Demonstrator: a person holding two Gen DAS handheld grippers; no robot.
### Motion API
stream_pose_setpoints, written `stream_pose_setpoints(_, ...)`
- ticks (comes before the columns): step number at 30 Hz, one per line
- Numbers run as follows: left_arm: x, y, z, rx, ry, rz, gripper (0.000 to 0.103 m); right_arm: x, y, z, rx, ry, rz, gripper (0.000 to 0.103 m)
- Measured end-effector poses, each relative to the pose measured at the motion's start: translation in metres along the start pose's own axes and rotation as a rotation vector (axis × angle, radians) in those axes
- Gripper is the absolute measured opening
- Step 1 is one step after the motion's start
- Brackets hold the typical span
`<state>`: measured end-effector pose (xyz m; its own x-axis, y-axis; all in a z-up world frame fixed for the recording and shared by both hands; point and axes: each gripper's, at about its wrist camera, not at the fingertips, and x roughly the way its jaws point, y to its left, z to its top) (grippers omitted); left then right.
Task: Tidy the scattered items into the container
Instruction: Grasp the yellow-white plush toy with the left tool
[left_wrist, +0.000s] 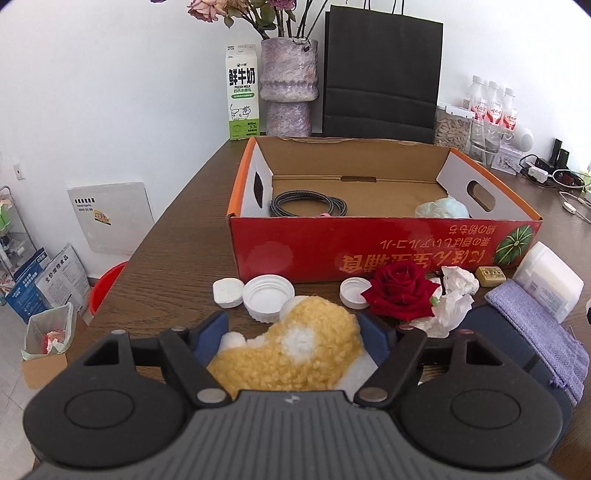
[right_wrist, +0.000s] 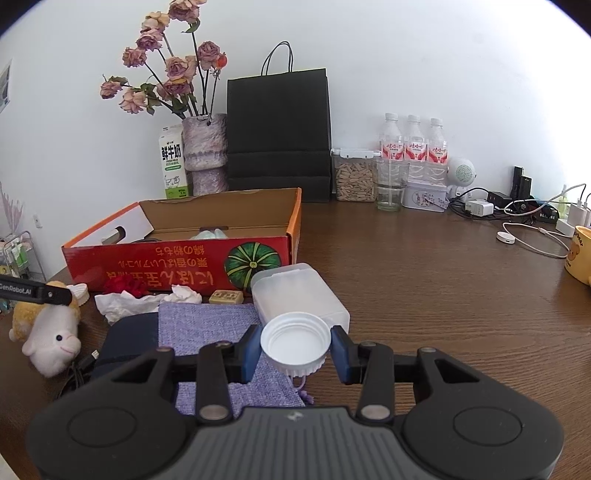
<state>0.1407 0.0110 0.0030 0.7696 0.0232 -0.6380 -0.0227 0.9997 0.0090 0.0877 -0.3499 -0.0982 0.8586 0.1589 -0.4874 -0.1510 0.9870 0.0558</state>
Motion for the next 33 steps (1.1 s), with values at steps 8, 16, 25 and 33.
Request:
stream_pose_setpoints(8,-0.011,0.005,0.004,-0.002,-0.041,0.001,0.074,-0.001,0.004,0.0,-0.008,0.0,0.002,0.039)
stream_pose_setpoints(16,-0.017,0.005,0.006,-0.026,-0.053,-0.021,0.018,-0.004,0.006,0.002,-0.013,-0.01,0.003,0.039)
stream_pose_setpoints(25,-0.028,0.008,0.003,-0.048,-0.072,0.006,0.051,-0.005,0.007,0.003,-0.014,-0.012,0.005,0.039)
stream_pose_setpoints(33,-0.051,0.006,-0.015,-0.151,0.03,-0.035,0.055,-0.01,0.003,0.003,-0.01,-0.033,0.036,0.039)
